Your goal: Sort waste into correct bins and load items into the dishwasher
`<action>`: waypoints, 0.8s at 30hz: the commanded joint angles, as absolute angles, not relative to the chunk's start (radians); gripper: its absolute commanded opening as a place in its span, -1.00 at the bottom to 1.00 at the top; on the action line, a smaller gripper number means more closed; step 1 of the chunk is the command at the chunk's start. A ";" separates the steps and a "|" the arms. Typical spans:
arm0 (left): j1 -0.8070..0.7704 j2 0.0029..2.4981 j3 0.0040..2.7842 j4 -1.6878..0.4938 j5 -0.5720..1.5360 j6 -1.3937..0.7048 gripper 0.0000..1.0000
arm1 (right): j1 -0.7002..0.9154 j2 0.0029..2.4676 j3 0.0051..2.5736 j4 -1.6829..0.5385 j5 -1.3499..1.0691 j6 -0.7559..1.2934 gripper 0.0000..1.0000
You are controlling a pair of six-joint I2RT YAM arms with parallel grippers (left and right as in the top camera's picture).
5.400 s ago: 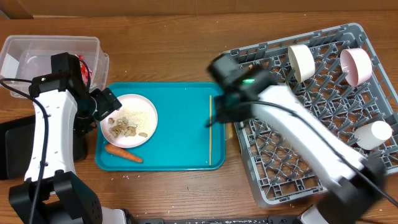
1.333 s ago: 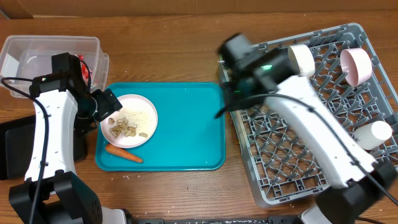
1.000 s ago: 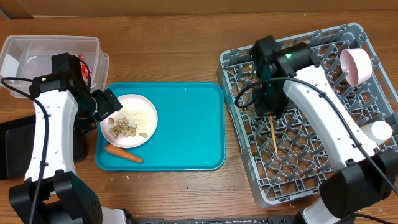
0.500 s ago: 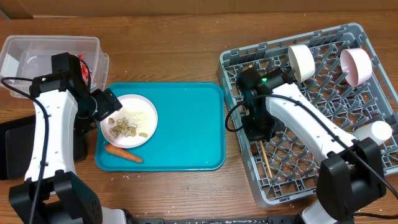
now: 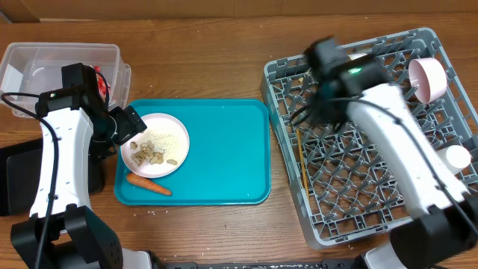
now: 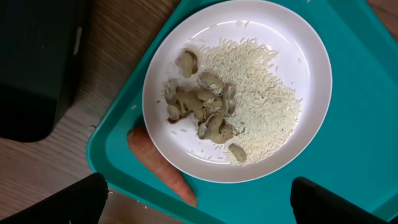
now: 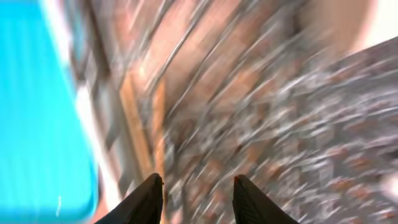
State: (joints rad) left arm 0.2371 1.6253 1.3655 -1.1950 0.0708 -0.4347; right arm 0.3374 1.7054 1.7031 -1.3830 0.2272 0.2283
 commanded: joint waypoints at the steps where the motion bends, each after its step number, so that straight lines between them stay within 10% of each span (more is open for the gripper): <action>1: 0.235 1.608 1.361 -1.193 0.067 -0.411 0.92 | 0.235 1.668 1.775 -1.294 0.521 0.262 -0.10; 24: 0.236 1.608 1.361 -1.191 0.066 -0.388 0.92 | -0.007 1.889 1.774 -0.936 0.031 0.067 -0.17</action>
